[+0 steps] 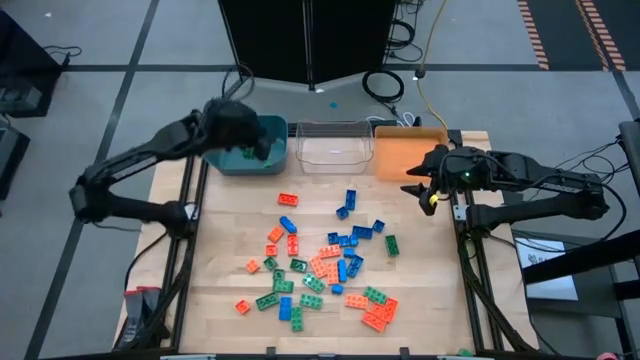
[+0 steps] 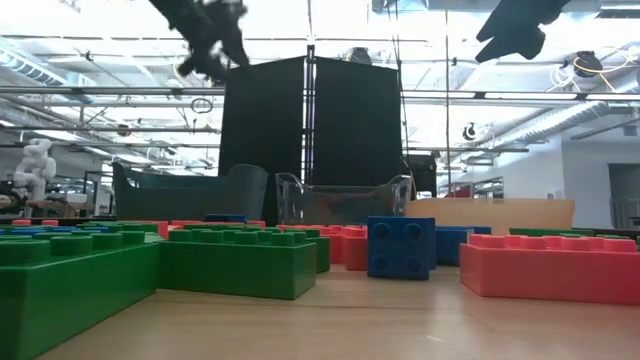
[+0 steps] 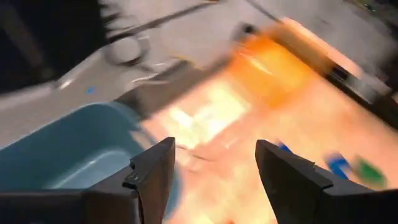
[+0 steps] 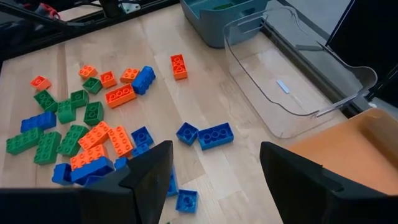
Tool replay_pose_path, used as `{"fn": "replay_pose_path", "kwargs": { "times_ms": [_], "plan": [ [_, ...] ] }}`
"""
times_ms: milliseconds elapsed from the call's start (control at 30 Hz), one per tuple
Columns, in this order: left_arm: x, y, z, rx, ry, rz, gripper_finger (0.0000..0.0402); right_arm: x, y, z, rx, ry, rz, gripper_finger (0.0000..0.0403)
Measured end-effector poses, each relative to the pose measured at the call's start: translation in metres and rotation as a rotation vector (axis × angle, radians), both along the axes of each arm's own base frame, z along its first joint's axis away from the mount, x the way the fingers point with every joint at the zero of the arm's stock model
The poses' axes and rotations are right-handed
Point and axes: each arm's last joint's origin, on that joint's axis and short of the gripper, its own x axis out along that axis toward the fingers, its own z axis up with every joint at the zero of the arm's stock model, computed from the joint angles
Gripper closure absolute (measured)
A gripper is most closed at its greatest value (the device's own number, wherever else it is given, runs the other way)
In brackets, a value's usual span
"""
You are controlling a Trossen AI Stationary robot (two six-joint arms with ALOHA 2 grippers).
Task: Sort blocks
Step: Put the green game piece into the blue bin
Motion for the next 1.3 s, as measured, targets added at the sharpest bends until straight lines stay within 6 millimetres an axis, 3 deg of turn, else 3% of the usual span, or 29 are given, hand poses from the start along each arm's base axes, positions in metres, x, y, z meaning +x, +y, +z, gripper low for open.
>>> {"fn": "replay_pose_path", "kwargs": {
  "times_ms": [200,433,700,867,1000,1300],
  "plan": [
    [0.011,-0.069,-0.002,0.025,0.093,-0.34,0.0174,0.004,0.0,-0.002,-0.009,0.019,0.009,0.0163],
    [0.047,-0.117,-0.038,0.02,0.267,-0.579,0.0174,0.012,-0.001,-0.007,-0.006,0.057,0.018,0.0163],
    [0.088,-0.143,-0.094,0.012,0.491,-0.738,0.0174,0.024,-0.002,-0.014,0.001,0.107,0.02,0.0163],
    [0.106,-0.156,-0.12,-0.05,0.512,-0.809,0.0174,0.03,-0.003,-0.018,0.005,0.135,0.02,0.0163],
    [0.114,-0.173,-0.129,-0.051,0.492,-0.87,0.0174,0.034,-0.003,-0.021,0.006,0.154,0.021,0.0163],
    [0.111,-0.204,-0.132,-0.019,0.484,-0.895,0.0174,0.04,-0.004,-0.029,-0.01,0.221,0.044,0.0163]
  ]
}}
